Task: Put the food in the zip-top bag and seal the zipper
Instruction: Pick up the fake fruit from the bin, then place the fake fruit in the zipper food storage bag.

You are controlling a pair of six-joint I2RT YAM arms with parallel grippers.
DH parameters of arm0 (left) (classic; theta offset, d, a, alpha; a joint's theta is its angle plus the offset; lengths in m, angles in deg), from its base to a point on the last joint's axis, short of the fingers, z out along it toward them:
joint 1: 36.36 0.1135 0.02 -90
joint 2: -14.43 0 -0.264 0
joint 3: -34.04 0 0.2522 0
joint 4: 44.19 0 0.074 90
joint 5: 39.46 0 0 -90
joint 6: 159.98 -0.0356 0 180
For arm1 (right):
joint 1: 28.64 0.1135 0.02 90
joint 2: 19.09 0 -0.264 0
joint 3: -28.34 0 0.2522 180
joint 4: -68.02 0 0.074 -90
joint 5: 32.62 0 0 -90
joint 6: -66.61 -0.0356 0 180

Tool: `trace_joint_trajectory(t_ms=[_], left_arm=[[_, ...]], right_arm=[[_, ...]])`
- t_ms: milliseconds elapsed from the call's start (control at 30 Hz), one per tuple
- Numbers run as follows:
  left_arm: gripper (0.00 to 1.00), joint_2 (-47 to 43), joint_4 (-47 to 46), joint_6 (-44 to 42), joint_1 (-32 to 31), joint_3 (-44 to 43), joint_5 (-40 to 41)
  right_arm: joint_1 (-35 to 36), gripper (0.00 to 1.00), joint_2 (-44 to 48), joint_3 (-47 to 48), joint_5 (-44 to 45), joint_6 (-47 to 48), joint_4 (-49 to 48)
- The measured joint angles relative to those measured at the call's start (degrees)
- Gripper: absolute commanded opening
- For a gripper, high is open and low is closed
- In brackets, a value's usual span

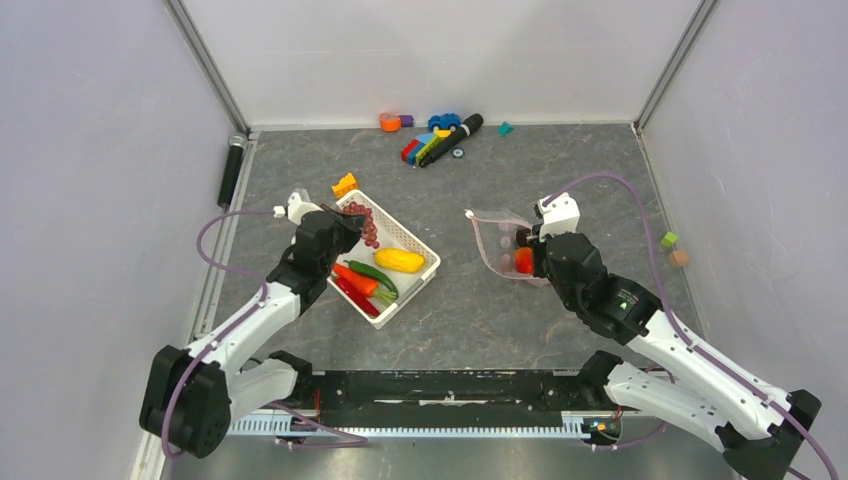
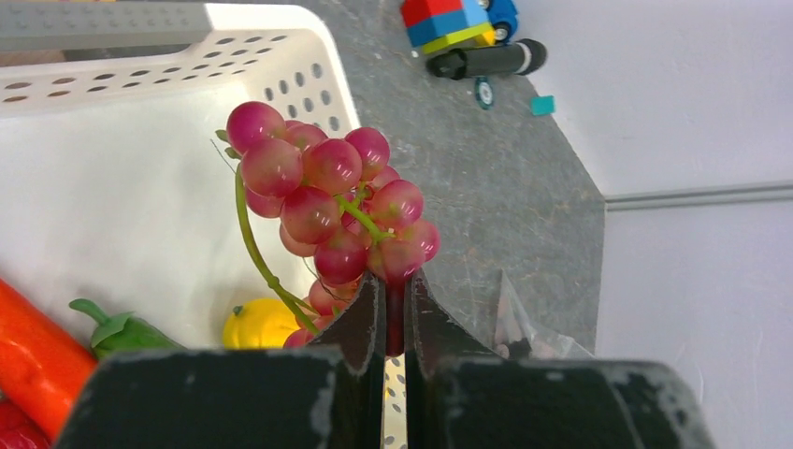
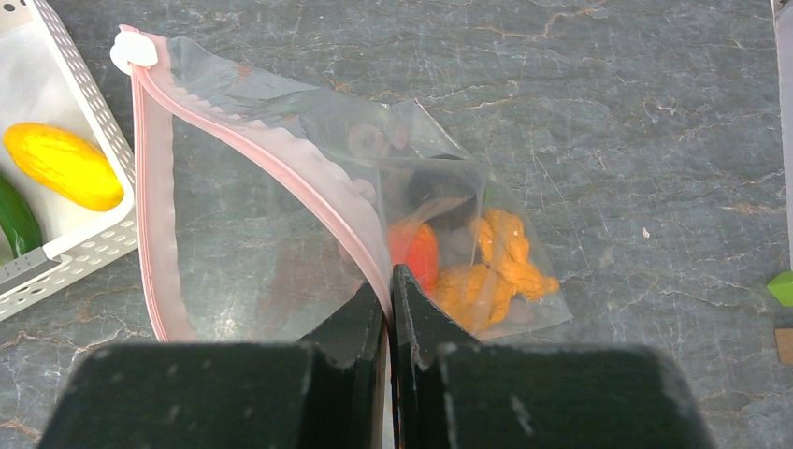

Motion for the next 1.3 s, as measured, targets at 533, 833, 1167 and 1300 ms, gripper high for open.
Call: trace_joint_trajectory(t_ms=[533, 833, 1167, 1300], left_arm=[[0.02, -1.7, -8.1, -13.2, -5.6, -1.0, -19.2], [0.05, -0.1, -14.4, -18.3, -12.9, -3.8, -27.8], [0.08, 6.0, -25.0, -21.3, -17.5, -7.1, -43.1], [0.02, 6.9, -29.3, -23.3, -19.5, -7.8, -50.4]], right_arm=[[0.0, 0.1, 0.1, 0.0, -0.8, 0.0, 0.0], [0.0, 0.1, 0.3, 0.0, -1.9, 0.0, 0.0], [0.0, 0.1, 1.7, 0.0, -3.5, 0.0, 0.0], [0.0, 0.1, 2.3, -0.2, -4.2, 0.0, -0.3]])
